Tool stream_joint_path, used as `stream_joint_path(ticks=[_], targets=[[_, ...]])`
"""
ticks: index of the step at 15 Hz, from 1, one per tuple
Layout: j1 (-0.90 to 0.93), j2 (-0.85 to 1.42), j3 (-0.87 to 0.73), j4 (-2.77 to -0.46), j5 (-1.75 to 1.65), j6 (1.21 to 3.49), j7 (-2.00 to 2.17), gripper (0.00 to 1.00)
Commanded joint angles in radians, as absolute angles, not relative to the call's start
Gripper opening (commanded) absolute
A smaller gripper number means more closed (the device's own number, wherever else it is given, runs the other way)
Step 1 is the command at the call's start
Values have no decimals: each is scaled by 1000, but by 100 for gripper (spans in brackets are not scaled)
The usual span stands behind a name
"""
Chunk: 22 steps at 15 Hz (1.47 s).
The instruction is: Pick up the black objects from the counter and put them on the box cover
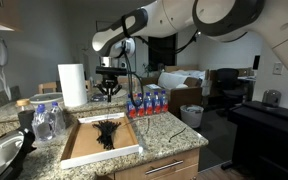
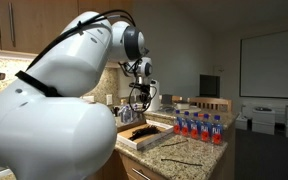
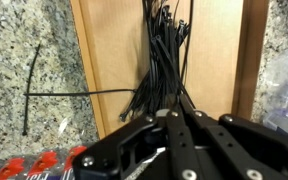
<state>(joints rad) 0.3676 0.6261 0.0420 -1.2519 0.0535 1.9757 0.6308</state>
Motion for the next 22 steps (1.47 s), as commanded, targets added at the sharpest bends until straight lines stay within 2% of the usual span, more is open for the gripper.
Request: stream_joint_path(ticks=[1, 2, 3, 4, 9, 15, 22], targets=[[383, 750, 36, -1080, 24, 1878, 696, 4], [387, 775, 32, -1048, 22, 1860, 708, 3], [388, 799, 31, -1016, 24, 1843, 715, 11], [390, 819, 27, -985, 23, 1827, 727, 31], [391, 892, 25, -862, 32, 1764, 762, 61], [376, 853, 16, -954, 93, 1944, 930, 99], [377, 697, -53, -1217, 72, 2173, 1113, 100]])
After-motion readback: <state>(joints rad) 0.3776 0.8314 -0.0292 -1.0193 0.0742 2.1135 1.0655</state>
